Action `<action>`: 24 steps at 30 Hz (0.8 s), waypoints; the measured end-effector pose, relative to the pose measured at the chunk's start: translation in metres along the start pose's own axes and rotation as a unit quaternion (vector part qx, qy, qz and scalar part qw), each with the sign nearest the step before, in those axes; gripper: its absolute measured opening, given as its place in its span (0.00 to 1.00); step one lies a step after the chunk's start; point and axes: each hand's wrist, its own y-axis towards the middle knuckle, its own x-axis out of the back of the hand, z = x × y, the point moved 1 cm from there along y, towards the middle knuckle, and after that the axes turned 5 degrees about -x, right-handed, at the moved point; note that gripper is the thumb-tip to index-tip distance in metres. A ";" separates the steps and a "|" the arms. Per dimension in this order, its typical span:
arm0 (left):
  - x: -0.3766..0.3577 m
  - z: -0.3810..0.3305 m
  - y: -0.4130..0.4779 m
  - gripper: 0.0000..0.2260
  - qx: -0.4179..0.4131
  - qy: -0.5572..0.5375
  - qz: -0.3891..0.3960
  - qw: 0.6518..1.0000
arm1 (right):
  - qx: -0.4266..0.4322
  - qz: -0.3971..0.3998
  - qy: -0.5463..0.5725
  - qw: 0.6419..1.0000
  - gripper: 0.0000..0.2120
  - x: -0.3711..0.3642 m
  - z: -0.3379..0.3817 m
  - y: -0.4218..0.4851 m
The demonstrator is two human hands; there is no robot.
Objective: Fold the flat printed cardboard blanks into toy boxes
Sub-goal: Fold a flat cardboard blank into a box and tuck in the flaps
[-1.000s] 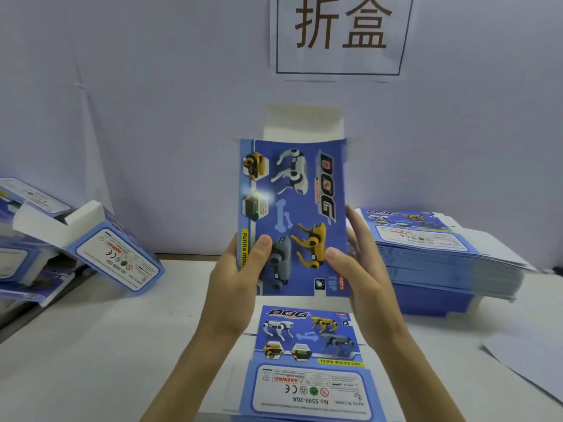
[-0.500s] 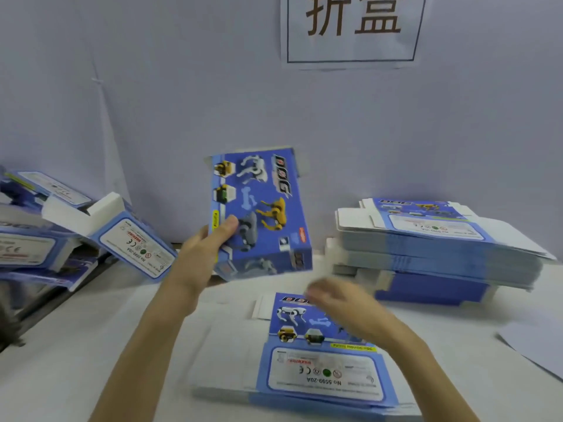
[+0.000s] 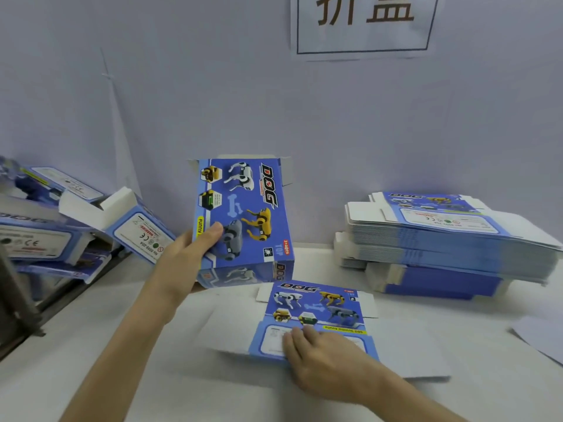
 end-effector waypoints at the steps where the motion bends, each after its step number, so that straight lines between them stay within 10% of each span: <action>1: 0.001 0.001 -0.001 0.08 0.001 0.000 -0.006 1.000 | -0.018 -0.028 -0.007 0.999 0.16 0.000 -0.002 0.013; 7: 0.028 0.020 -0.008 0.06 0.028 -0.013 -0.081 0.996 | -0.095 -0.099 0.198 0.971 0.10 0.016 -0.001 0.088; 12: 0.070 0.030 -0.005 0.08 0.125 -0.033 -0.140 0.982 | -0.105 0.054 0.304 0.945 0.23 -0.030 0.033 0.112; 15: 0.096 0.026 -0.003 0.09 0.185 -0.050 -0.139 0.972 | -0.108 0.111 0.348 0.925 0.46 -0.043 0.037 0.123; 19: 0.129 -0.028 0.041 0.12 0.104 -0.100 -0.165 0.976 | -0.062 0.216 0.312 0.923 0.38 -0.051 0.024 0.137; 24: 0.157 -0.107 0.156 0.22 -0.047 -0.244 -0.277 0.928 | -0.036 0.155 0.326 0.932 0.30 -0.044 0.019 0.147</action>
